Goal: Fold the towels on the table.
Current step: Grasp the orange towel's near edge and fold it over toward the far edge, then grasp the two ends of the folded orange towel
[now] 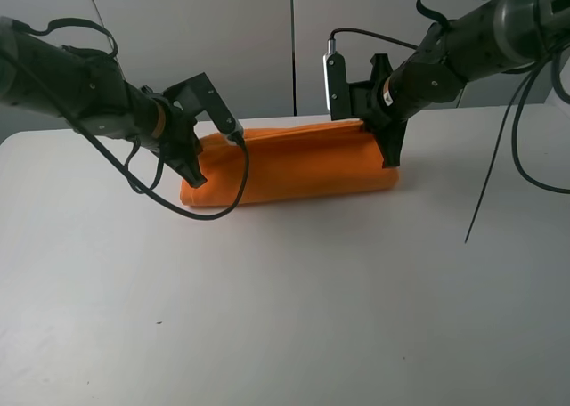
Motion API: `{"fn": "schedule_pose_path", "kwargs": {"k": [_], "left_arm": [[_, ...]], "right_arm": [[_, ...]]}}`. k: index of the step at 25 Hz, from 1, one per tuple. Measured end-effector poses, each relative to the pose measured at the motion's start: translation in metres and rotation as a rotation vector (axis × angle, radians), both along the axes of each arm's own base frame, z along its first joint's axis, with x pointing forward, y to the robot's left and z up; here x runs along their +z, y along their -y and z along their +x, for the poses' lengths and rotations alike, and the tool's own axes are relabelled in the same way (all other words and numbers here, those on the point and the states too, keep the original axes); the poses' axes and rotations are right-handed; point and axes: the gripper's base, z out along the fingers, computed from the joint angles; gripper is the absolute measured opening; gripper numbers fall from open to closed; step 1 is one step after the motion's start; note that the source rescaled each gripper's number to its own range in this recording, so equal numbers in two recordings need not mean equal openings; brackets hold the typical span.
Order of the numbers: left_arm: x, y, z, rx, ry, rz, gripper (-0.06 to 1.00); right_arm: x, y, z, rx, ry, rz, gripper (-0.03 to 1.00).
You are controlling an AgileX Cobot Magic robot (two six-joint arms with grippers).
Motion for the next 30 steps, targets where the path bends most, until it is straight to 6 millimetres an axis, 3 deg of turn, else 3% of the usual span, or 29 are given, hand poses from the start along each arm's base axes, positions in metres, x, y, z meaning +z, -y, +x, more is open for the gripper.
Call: {"fn": "schedule_pose_path", "kwargs": {"k": [14, 17, 19, 25, 28, 30], "left_arm": [[-0.015, 0.003, 0.002, -0.018, -0.017, -0.011, 0.0], [-0.015, 0.002, 0.003, -0.015, -0.017, -0.011, 0.04], [-0.015, -0.001, 0.003, -0.002, -0.019, -0.002, 0.15], [-0.016, -0.009, 0.005, 0.025, -0.021, 0.036, 0.75], [-0.015, -0.009, 0.005, -0.001, -0.01, 0.06, 0.95], [-0.015, -0.009, 0.005, -0.009, -0.007, 0.068, 0.99]], "right_arm": [[-0.012, 0.005, 0.005, -0.024, -0.014, 0.022, 0.0], [-0.012, 0.004, 0.005, -0.025, -0.01, 0.034, 0.07], [-0.012, 0.006, 0.006, -0.033, -0.01, 0.037, 0.19], [-0.012, 0.011, 0.006, -0.055, -0.02, 0.028, 0.61], [-0.012, 0.011, 0.006, -0.063, -0.021, 0.035, 0.75], [-0.012, 0.012, 0.006, -0.078, -0.022, 0.046, 0.81]]}}
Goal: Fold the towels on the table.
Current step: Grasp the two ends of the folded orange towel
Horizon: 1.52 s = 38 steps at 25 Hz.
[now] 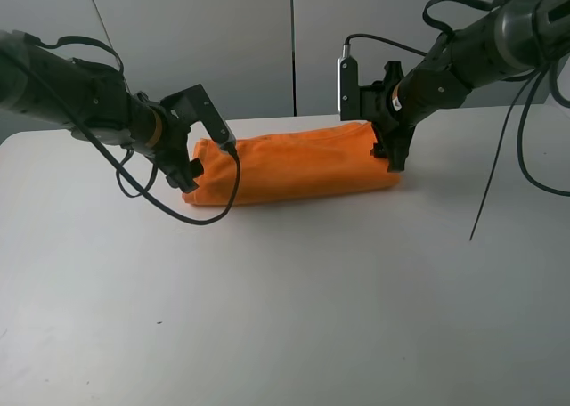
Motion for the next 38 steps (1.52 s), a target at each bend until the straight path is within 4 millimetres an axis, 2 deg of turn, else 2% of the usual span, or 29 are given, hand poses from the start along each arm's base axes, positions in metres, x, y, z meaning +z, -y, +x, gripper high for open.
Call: {"fn": "schedule_pose_path", "kwargs": {"k": [5, 8, 11, 15, 20, 23, 27, 32, 38], "left_arm": [[0.009, -0.001, -0.001, 0.061, -0.001, -0.055, 1.0], [0.013, -0.004, 0.0, 0.208, -0.028, -0.123, 1.0], [0.017, -0.006, 0.002, 0.352, -0.056, -0.171, 1.0], [0.024, -0.014, 0.01, 0.547, -0.107, -0.339, 1.0], [0.027, -0.036, 0.02, 0.701, -0.181, -0.483, 1.0], [0.029, -0.042, 0.027, 0.724, -0.241, -0.519, 1.0], [0.023, -0.044, 0.04, 0.755, -0.309, -0.538, 1.0], [0.009, -0.04, 0.053, 0.776, -0.352, -0.545, 1.0], [-0.021, -0.037, 0.055, 0.826, -0.444, -0.529, 1.0]], "right_arm": [[0.015, 0.001, -0.001, -0.171, 0.012, 0.143, 0.88], [0.034, 0.003, -0.002, -0.37, 0.022, 0.293, 0.92], [0.047, 0.01, 0.001, -0.579, 0.013, 0.368, 0.94], [0.057, 0.017, 0.005, -0.773, -0.057, 0.458, 0.94], [0.067, 0.029, 0.012, -0.881, -0.226, 0.635, 0.94], [0.064, 0.042, 0.019, -0.942, -0.344, 0.761, 0.94], [0.048, 0.053, 0.024, -1.009, -0.43, 0.838, 0.94], [0.028, 0.048, 0.027, -1.074, -0.513, 0.892, 0.94], [0.005, 0.046, 0.028, -1.113, -0.563, 0.88, 0.94]]}}
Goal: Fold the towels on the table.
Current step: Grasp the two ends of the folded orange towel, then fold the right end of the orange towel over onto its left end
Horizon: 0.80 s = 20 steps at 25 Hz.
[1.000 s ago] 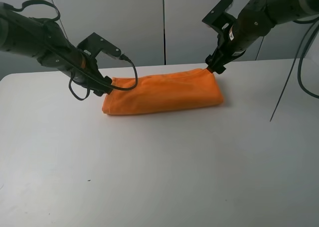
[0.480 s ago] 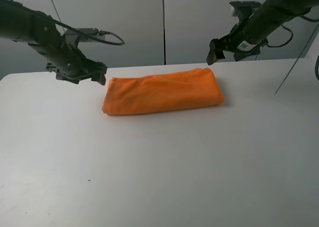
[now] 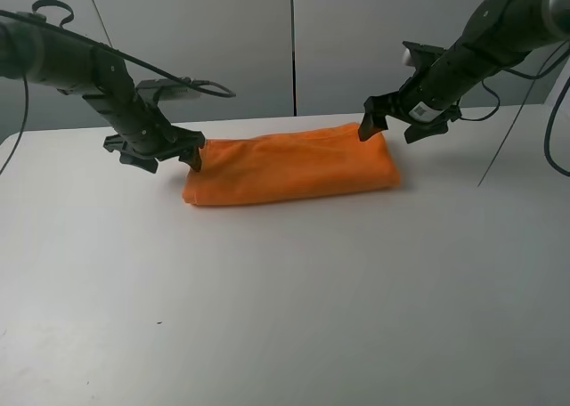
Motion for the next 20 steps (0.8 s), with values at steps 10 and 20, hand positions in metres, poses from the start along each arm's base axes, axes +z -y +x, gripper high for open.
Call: {"fn": "schedule_pose_path", "kwargs": {"k": [10, 20], "left_arm": [[-0.019, 0.003, -0.002, -0.036, -0.068, 0.008, 1.0], [-0.021, 0.004, -0.003, -0.053, -0.07, 0.014, 1.0]], "right_arm": [[-0.025, -0.001, 0.002, -0.02, -0.049, 0.01, 0.94], [-0.034, 0.021, 0.007, -0.105, -0.077, 0.083, 1.0]]}}
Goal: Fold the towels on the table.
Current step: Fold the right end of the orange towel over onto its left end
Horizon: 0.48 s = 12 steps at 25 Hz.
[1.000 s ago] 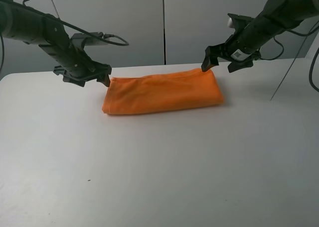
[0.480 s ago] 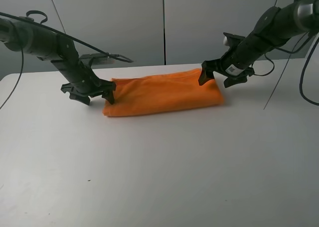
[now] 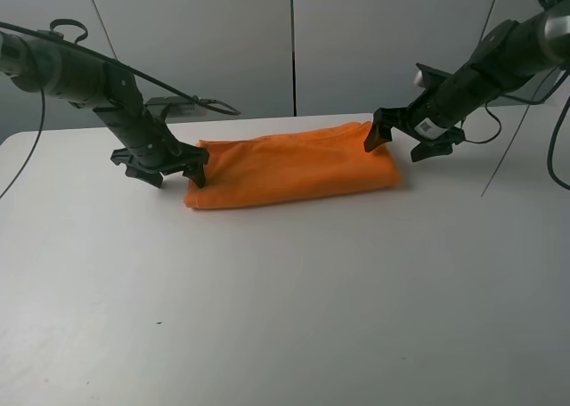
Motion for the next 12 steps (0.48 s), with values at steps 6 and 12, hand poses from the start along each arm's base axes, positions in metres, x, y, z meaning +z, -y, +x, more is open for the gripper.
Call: {"fn": "schedule_pose_path", "kwargs": {"k": [6, 12], "left_arm": [[0.0, 0.0, 0.0, -0.013, -0.001, 0.004, 1.0], [0.0, 0.0, -0.001, -0.014, -0.011, 0.005, 1.0]], "right_arm": [[-0.01, -0.006, 0.0, -0.005, -0.032, 0.089, 1.0], [-0.011, -0.017, 0.001, 0.002, -0.022, 0.138, 1.0]]}}
